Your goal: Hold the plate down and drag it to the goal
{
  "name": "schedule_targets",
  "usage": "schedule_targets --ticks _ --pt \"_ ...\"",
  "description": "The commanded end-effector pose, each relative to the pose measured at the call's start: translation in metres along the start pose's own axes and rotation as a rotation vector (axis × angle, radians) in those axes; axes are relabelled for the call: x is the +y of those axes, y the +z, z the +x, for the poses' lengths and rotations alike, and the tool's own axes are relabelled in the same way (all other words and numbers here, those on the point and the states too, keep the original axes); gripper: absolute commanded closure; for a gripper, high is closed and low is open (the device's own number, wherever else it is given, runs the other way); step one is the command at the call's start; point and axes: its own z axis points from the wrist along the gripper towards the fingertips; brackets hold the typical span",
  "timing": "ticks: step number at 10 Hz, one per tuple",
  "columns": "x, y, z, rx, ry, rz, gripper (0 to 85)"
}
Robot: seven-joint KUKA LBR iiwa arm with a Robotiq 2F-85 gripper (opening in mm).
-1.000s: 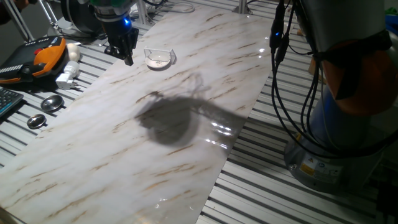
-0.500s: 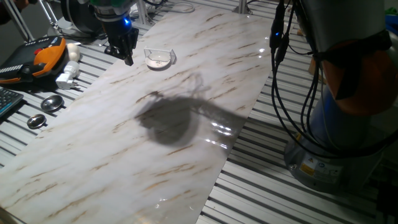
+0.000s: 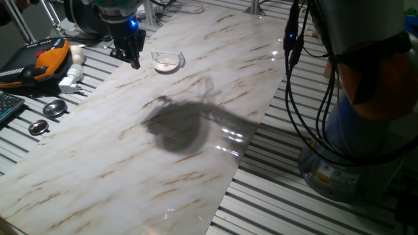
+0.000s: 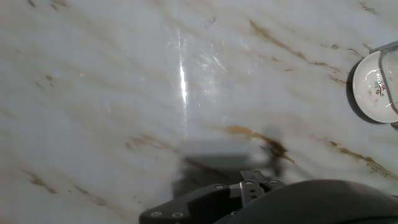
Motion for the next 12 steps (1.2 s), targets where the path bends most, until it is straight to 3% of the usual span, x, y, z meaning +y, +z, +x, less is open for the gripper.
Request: schedule_targets --ticks 1,9,12 --pt "0.0002 0.0 0.0 0.0 0.002 -0.002 85.0" --pt "0.0047 0.0016 0.0023 -0.001 0.004 -0.019 85.0" --pt "0.0061 0.0016 0.0035 0.0 0.014 -0.006 85.0"
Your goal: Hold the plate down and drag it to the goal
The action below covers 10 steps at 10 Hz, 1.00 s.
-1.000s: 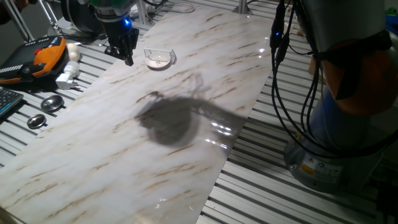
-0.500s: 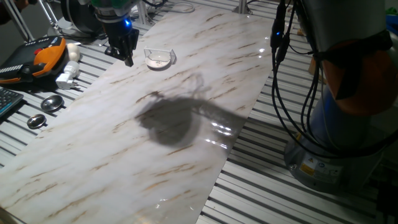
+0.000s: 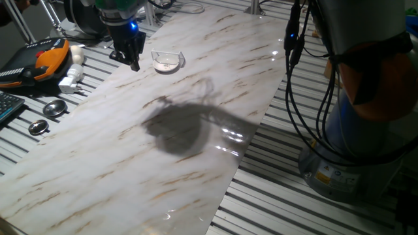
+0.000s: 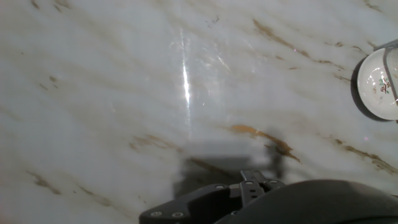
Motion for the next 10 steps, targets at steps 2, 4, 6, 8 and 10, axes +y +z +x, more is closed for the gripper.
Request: schedule_targets --ticks 2,4,6,8,10 --pt "0.0034 0.0007 0.0024 0.003 0.003 0.001 85.0" --pt "0.0027 0.0006 0.0036 -0.002 0.001 0.005 85.0" --pt "0.0013 0.0017 0.0037 -0.004 -0.003 0.005 85.0" --pt "0.0022 0.0025 0.0049 -0.004 -0.003 0.0 85.0" --pt "0.0027 0.0029 0.0052 -0.007 -0.002 0.003 85.0"
